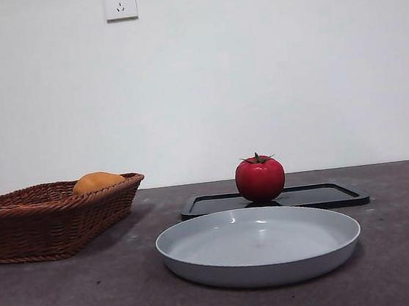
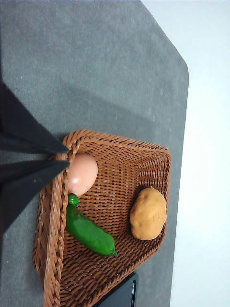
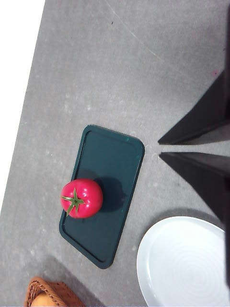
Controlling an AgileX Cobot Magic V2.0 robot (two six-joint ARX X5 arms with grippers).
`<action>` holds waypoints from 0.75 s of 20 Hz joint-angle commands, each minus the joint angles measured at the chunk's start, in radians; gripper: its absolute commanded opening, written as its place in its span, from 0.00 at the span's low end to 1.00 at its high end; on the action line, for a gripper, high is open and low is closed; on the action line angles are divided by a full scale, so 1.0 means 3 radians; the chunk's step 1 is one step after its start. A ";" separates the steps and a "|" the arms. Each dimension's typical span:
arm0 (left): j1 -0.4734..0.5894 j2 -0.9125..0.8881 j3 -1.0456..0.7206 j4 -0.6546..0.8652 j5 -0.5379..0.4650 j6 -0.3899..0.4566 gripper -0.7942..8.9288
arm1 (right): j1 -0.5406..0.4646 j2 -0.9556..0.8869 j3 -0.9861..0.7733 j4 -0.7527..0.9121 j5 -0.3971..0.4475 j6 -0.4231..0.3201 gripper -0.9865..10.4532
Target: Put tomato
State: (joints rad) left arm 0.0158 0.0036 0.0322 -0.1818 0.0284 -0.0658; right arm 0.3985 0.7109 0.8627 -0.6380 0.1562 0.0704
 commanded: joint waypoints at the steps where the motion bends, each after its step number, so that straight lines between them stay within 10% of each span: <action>1: 0.0009 -0.0001 -0.0069 -0.0022 0.0003 0.0009 0.10 | 0.0017 0.0017 0.0032 0.0047 0.0004 0.0014 0.10; 6: 0.0009 -0.0001 -0.0069 -0.0022 0.0003 0.0009 0.10 | -0.0210 -0.0334 -0.0198 0.0182 0.0014 -0.0278 0.10; 15: 0.0009 -0.0001 -0.0069 -0.0022 0.0003 0.0009 0.10 | -0.1185 -0.1675 -0.2266 0.2110 0.0003 -0.0345 0.10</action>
State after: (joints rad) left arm 0.0158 0.0036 0.0322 -0.1818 0.0284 -0.0658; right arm 0.0486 0.2180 0.2047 -0.0433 0.1589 -0.0299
